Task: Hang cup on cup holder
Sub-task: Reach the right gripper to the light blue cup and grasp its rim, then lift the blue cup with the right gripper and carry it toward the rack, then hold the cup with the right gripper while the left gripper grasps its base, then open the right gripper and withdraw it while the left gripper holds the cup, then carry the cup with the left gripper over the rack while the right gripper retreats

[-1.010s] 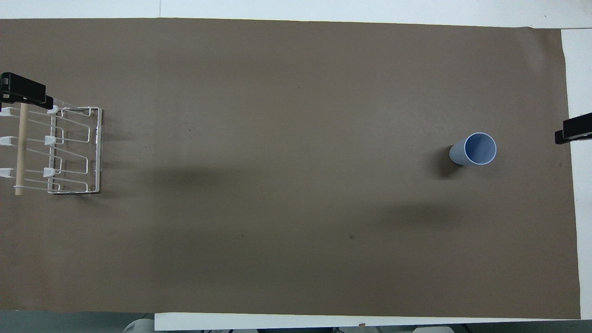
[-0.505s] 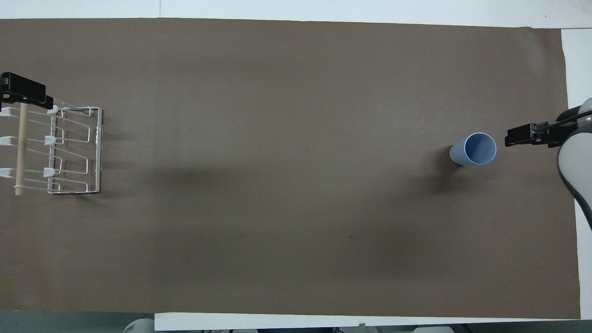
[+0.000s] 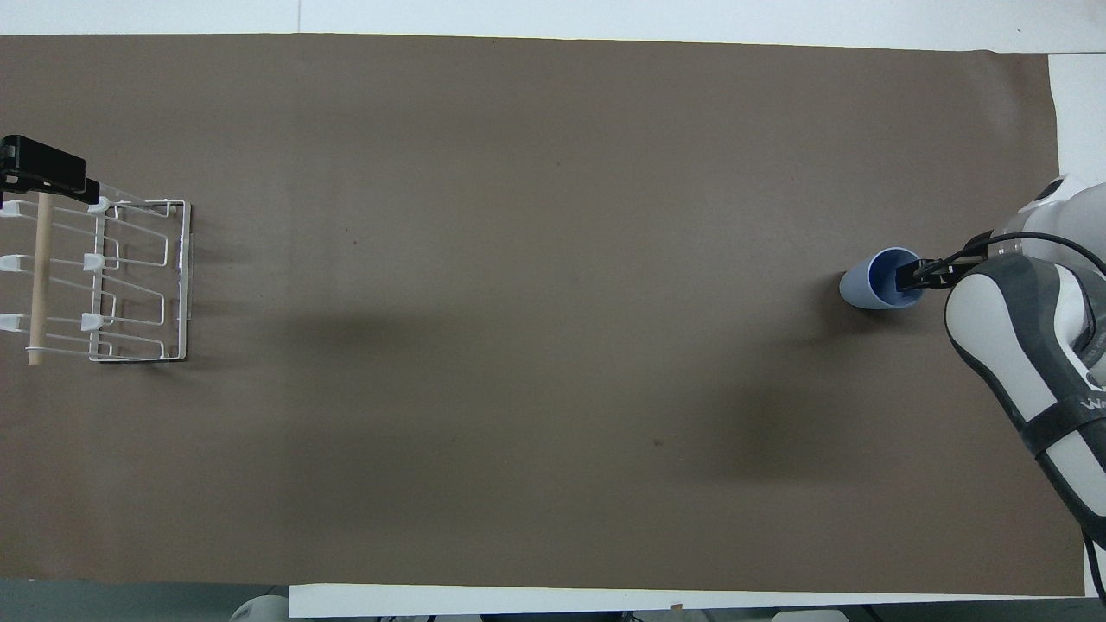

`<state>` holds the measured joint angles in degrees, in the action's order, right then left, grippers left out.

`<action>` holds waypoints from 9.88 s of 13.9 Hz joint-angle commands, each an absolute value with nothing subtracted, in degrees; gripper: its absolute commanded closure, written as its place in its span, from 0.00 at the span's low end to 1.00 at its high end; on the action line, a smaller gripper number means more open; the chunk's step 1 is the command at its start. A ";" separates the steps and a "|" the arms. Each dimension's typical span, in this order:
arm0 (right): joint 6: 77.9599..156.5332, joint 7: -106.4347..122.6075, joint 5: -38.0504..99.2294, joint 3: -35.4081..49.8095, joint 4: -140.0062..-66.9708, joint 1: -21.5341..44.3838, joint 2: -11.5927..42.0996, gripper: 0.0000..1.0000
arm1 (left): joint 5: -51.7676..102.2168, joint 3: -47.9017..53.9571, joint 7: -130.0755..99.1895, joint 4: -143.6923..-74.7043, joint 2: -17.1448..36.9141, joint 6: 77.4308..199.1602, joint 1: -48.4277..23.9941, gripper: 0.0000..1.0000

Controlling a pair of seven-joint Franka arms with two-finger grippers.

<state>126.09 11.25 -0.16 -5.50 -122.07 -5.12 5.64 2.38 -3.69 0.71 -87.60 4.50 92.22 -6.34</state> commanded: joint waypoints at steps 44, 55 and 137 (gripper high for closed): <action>116.37 -9.40 99.32 -0.53 -118.39 23.47 3.95 1.00 | 20.91 -2.20 -73.33 -93.60 0.53 103.79 -22.48 0.00; 123.75 -8.61 97.21 -0.53 -118.39 27.60 5.10 1.00 | 27.42 -2.11 -94.65 -97.91 -0.35 104.94 -28.92 0.00; 78.49 -2.46 -3.60 -1.05 -87.89 -1.76 -0.88 0.00 | -74.36 -2.11 -117.60 -114.08 12.39 110.47 -17.75 0.57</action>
